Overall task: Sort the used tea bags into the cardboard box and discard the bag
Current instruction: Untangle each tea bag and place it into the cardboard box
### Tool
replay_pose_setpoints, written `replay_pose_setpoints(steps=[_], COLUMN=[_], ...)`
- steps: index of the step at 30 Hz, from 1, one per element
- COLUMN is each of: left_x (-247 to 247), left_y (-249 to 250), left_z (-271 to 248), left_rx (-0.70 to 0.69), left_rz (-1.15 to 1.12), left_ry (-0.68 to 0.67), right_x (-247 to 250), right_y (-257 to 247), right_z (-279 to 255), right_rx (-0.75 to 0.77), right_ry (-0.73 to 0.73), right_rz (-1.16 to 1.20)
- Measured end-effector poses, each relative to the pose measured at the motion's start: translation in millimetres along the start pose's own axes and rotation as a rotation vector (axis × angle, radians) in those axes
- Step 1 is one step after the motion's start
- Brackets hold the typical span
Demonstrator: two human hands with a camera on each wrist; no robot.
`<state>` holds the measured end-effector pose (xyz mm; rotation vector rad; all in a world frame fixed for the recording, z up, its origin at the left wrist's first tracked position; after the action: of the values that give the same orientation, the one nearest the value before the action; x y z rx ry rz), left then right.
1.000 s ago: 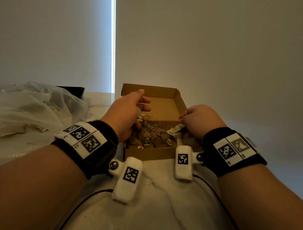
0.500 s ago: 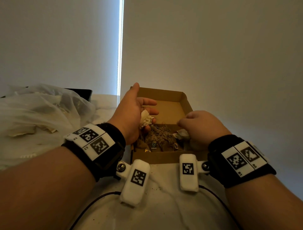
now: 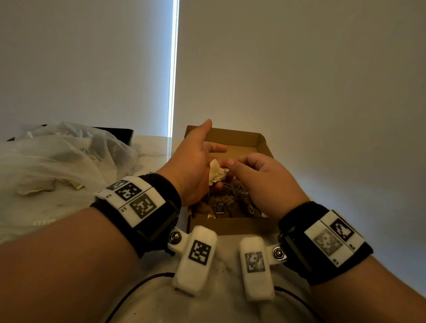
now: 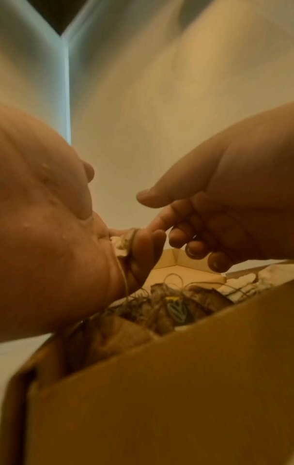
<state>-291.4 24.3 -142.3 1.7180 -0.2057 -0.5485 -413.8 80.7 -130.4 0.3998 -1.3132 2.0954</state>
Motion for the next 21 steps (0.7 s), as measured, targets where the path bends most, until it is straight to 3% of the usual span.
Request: replay_pose_setpoints(steps=[10,16,21], left_x=[-10.5,-12.4,-12.2], left_y=[0.8,-1.0,-0.2], left_z=[-2.1,-2.1,-4.2], left_rx=[-0.032,-0.018,-0.054], left_rz=[0.073,0.015,0.162], left_ry=[-0.084,-0.131,-0.146], right_x=[-11.6,-5.7,-0.6], right_y=[11.5,11.2,18.0], right_z=[-1.3,1.6,4.4], right_rx=[-0.112,-0.044,-0.038], right_ry=[-0.111,0.014,0.129], right_rz=[0.174,0.235,0.255])
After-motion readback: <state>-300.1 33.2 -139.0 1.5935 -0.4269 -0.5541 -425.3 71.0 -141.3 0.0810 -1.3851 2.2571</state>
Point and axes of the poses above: each hand's wrist, its own z-axis towards the middle knuckle, its own x-axis out of the back of the hand, y = z × x, the point moved 6 cm from there along z, towards the middle knuckle, and after that the axes turned 8 degrees about x, right-handed, at the moved point
